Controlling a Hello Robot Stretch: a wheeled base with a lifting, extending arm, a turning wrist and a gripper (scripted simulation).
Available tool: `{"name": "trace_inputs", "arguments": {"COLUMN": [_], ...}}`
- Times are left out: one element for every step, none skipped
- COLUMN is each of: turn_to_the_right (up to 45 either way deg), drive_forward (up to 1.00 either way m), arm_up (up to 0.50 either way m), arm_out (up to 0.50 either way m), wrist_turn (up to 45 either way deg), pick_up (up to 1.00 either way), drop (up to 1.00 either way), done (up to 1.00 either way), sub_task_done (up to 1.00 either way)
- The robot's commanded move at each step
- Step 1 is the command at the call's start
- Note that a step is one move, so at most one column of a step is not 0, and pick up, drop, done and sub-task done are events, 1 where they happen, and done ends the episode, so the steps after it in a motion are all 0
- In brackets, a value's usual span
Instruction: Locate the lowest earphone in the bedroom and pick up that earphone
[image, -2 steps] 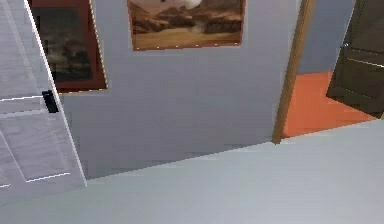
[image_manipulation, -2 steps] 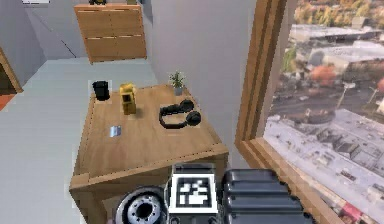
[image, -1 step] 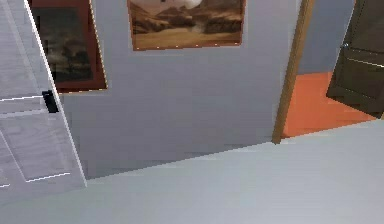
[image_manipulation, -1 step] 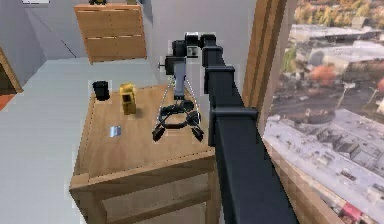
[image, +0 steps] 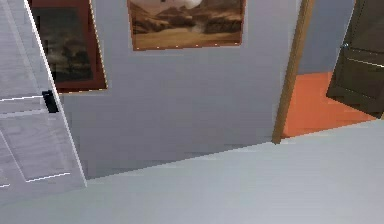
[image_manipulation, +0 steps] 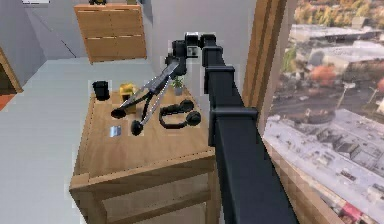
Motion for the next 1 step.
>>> {"name": "trace_inputs", "arguments": {"turn_to_the_right": [0.0], "drive_forward": [0.00], "arm_up": [0.00], "arm_out": [0.00], "wrist_turn": [45.0], "pick_up": [0.00], "drop": [0.00], "done": [0.00], "sub_task_done": [0.00]}}
